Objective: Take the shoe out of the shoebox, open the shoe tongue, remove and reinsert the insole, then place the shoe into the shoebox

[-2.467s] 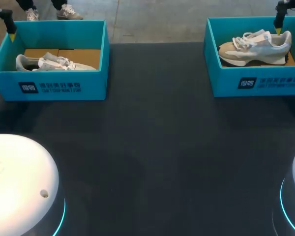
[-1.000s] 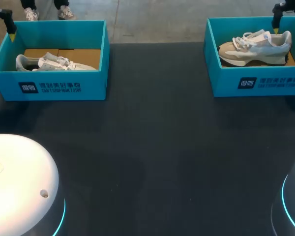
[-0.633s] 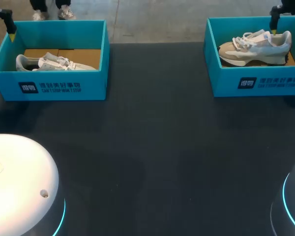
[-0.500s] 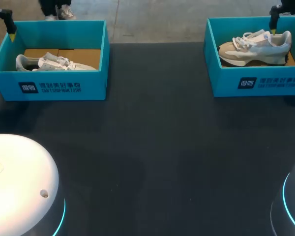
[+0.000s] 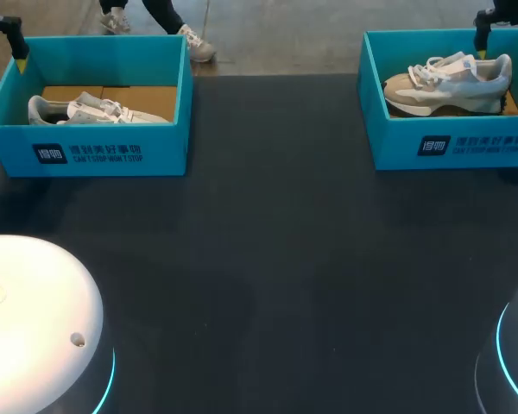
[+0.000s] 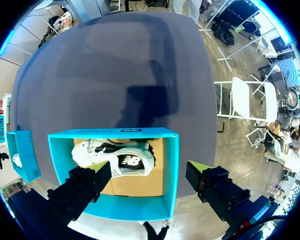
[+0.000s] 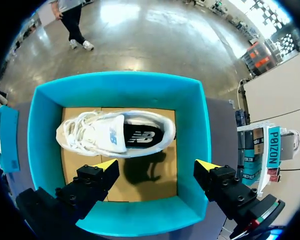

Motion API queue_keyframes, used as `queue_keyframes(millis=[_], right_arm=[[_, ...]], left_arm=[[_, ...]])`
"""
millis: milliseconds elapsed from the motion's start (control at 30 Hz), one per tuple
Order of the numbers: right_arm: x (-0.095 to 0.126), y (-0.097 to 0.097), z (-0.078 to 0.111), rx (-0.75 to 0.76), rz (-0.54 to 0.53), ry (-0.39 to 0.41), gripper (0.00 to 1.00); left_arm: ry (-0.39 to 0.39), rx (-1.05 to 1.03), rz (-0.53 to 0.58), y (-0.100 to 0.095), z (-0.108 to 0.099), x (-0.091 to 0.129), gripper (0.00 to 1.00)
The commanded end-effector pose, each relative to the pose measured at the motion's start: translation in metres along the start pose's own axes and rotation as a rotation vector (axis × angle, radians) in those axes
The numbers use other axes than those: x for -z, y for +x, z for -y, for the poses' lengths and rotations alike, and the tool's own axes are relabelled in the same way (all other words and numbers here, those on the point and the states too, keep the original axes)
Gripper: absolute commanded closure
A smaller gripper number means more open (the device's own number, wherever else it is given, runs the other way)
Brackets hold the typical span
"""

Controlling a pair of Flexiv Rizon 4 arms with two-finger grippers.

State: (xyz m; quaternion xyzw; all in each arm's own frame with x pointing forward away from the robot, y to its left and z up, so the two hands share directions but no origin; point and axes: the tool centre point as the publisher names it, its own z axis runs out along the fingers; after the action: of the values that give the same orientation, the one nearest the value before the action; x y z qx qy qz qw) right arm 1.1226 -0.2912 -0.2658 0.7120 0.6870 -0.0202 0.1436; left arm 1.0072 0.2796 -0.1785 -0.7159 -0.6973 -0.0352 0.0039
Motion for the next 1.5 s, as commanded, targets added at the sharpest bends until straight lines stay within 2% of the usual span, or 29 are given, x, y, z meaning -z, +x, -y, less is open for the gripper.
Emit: queue_keyframes(millis=[33,200,1100,1500], right_arm=[[-0.014,0.001,-0.011,0.003,0.017,0.009,0.0],[-0.025,0.001,-0.015,0.015,0.058,0.006,0.0],[-0.068,-0.012,-0.026,0.027,0.107,0.029,0.0],[-0.081,-0.014,-0.033,0.042,0.107,0.043,0.09]], left_arm=[[-0.002,-0.001,-0.001,0.0,0.001,0.0,0.0],[-0.002,-0.001,-0.001,0.0,0.001,0.0,0.0],[-0.002,-0.001,-0.001,0.0,0.001,0.0,0.0],[-0.002,-0.001,-0.001,0.0,0.001,0.0,0.0]])
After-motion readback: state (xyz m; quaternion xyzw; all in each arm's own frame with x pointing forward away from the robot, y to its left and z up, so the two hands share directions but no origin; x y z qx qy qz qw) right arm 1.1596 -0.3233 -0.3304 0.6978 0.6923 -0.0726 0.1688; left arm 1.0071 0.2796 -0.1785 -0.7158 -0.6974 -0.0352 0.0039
